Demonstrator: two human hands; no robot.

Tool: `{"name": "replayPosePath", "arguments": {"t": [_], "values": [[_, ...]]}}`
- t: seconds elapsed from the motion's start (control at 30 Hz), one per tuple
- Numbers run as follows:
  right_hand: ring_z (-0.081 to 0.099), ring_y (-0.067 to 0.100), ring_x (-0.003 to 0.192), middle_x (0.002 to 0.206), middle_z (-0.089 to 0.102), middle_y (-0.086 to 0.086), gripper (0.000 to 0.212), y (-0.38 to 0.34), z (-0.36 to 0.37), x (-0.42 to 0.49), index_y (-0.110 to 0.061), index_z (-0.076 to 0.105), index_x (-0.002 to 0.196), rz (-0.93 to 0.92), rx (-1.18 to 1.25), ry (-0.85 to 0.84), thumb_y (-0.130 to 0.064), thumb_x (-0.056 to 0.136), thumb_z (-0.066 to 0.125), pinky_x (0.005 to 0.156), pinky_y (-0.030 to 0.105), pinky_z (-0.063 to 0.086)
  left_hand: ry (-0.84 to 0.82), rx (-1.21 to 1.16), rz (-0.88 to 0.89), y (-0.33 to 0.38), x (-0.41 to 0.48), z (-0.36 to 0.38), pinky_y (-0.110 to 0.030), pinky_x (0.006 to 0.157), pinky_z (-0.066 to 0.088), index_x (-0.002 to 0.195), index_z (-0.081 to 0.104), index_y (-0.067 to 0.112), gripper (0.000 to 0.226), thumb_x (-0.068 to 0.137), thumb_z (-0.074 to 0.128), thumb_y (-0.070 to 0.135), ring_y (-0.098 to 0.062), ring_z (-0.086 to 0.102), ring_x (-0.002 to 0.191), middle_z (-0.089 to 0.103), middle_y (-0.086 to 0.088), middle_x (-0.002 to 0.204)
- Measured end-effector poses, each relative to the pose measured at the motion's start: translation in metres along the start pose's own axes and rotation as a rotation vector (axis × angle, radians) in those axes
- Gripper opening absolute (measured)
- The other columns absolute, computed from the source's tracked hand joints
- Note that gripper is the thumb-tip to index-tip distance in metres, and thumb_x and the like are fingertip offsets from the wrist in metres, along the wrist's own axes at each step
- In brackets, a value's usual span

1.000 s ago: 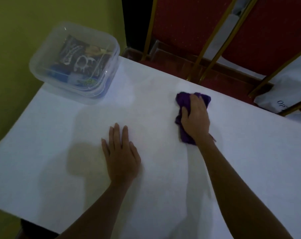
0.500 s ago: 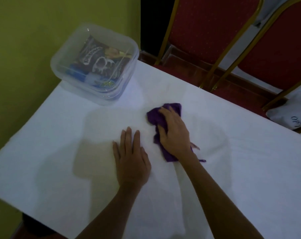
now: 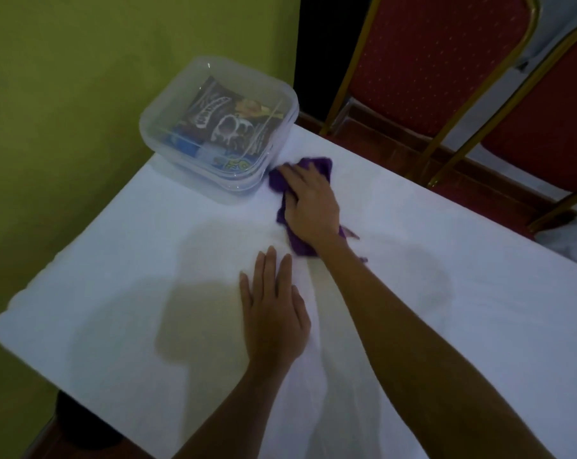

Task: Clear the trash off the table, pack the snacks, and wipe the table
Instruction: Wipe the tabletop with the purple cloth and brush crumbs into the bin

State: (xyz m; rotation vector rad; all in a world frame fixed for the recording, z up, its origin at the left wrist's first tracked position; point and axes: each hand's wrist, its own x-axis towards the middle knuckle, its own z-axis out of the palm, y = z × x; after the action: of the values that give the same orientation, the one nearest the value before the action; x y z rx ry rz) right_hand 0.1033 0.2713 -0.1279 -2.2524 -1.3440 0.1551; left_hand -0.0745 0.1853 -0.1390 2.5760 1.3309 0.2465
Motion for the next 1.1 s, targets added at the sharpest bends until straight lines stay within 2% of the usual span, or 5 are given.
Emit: {"name": "replayPosePath", "arguments": {"t": [0.13,0.4,0.6,0.7,1.1], "values": [[0.041,0.02,0.14,0.146,0.052,-0.001,0.051,0.028,-0.036,-0.088,-0.024,0.05,0.143,-0.091,0.036,-0.098,-0.014,0.093,0.054,0.117,0.031,0.027,0.032,-0.042,-0.001,-0.001,0.0,0.001,-0.054,0.12,0.017,0.15,0.039,0.018,0.054,0.097,0.036,0.024,-0.022,0.015,0.153,0.026,-0.008,0.162],[0.048,0.025,0.132,0.143,0.052,0.003,0.052,0.096,-0.068,-0.053,-0.023,0.044,0.145,0.455,-0.039,0.187,-0.021,0.093,0.049,0.109,0.047,0.042,0.04,-0.056,-0.016,-0.001,0.001,0.002,-0.052,0.121,0.015,0.151,0.038,0.019,0.052,0.099,0.034,0.026,-0.021,0.013,0.153,0.024,-0.006,0.163],[0.048,0.017,0.132,0.14,0.057,0.0,0.048,0.015,-0.038,-0.143,-0.022,0.054,0.139,0.134,0.026,0.073,-0.012,0.092,0.057,0.115,0.028,0.031,0.023,-0.03,-0.006,0.004,-0.003,0.008,-0.053,0.121,0.014,0.152,0.035,0.017,0.055,0.098,0.031,0.028,-0.022,0.012,0.153,0.023,-0.008,0.163],[0.041,0.016,0.141,0.146,0.054,-0.001,0.046,0.016,-0.051,-0.239,-0.02,0.056,0.14,0.025,0.027,-0.04,-0.014,0.094,0.055,0.12,0.039,0.029,0.047,-0.034,0.003,0.005,-0.004,0.011,-0.053,0.121,0.014,0.15,0.038,0.016,0.054,0.097,0.031,0.026,-0.023,0.015,0.153,0.026,-0.009,0.162],[0.044,0.032,0.137,0.139,0.059,0.005,0.054,0.103,-0.094,-0.222,-0.015,0.058,0.136,0.417,0.061,0.241,-0.016,0.082,0.053,0.115,0.048,0.035,0.11,-0.184,-0.226,0.06,-0.068,0.011,-0.06,0.118,0.015,0.134,0.057,0.007,0.054,0.083,0.042,0.016,-0.031,0.032,0.147,0.042,-0.019,0.152]]}}
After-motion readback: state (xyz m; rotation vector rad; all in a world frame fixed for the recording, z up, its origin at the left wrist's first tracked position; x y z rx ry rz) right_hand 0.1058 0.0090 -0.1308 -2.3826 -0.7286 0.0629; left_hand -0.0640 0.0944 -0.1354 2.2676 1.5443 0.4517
